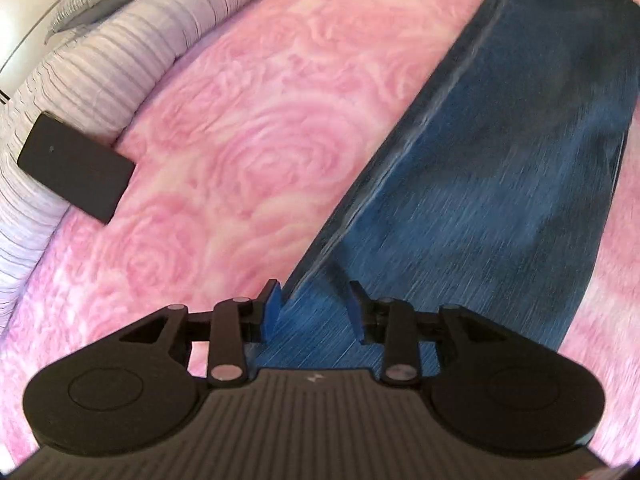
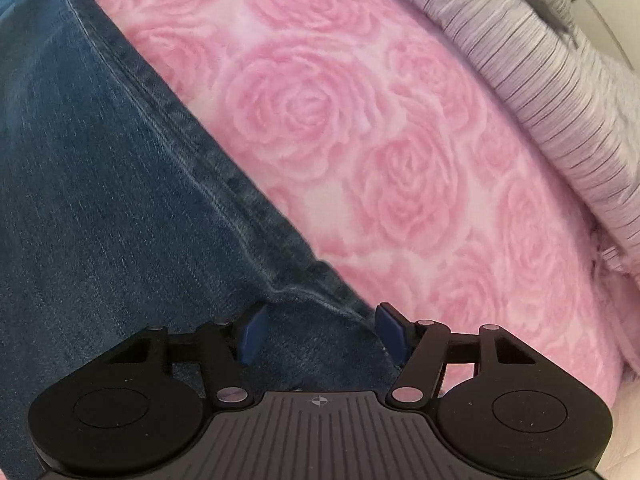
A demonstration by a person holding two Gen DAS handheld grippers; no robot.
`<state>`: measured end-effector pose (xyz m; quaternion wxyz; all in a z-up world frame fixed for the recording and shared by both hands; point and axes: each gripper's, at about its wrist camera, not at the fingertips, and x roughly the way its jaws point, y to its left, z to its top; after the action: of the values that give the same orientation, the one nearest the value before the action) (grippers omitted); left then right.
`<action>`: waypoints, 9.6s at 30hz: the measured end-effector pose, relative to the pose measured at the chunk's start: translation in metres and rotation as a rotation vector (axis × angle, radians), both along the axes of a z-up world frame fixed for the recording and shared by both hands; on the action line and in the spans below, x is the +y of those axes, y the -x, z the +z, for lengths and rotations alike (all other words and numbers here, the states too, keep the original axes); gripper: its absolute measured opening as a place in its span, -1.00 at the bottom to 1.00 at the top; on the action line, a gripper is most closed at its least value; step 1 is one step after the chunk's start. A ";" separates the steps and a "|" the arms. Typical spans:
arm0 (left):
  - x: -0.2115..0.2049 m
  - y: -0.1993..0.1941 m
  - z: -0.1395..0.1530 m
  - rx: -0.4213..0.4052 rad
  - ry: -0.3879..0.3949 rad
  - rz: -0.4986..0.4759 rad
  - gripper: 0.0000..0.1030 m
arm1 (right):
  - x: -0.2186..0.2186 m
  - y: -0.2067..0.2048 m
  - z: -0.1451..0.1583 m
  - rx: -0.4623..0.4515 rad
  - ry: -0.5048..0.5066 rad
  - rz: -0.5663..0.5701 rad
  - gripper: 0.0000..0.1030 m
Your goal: Fold clothes
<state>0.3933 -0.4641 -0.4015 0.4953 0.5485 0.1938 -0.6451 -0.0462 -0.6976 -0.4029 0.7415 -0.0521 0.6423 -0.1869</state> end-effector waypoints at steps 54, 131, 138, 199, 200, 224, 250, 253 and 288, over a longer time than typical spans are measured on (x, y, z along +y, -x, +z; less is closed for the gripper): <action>0.142 0.032 -0.005 -0.186 0.021 -0.309 -0.44 | 0.276 -0.120 0.031 -0.280 0.105 -0.199 0.04; -0.143 0.411 0.070 0.659 -0.029 0.441 -0.76 | 0.280 0.150 0.051 -0.310 0.316 -0.610 0.86; -0.113 0.393 0.070 0.603 -0.039 0.413 -0.32 | 0.269 0.203 0.058 -0.452 0.179 -0.746 0.86; -0.079 0.134 -0.020 0.951 -0.287 0.756 -0.24 | 0.118 0.065 0.040 -0.608 -0.066 -0.726 0.37; -0.078 0.136 -0.020 0.957 -0.280 0.757 -0.27 | 0.123 0.064 0.040 -0.605 -0.065 -0.731 0.37; -0.102 0.291 0.197 0.974 0.079 0.326 -0.82 | 0.188 0.125 0.123 -0.650 0.161 -0.978 0.37; -0.224 0.622 0.117 0.580 0.031 0.311 -0.39 | 0.095 0.449 0.090 -0.906 -0.149 -1.104 0.37; -0.209 0.586 0.118 0.473 0.046 0.344 -0.35 | 0.056 0.420 0.084 -0.987 -0.252 -1.039 0.36; -0.219 0.504 0.064 0.369 0.071 0.338 -0.37 | -0.088 0.362 0.038 -0.959 -0.551 -0.930 -0.67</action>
<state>-0.1103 -0.6833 -0.3372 0.5714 0.3637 0.3468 -0.6488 -0.4085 -0.7856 -0.3649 0.7717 0.5032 0.2256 -0.3167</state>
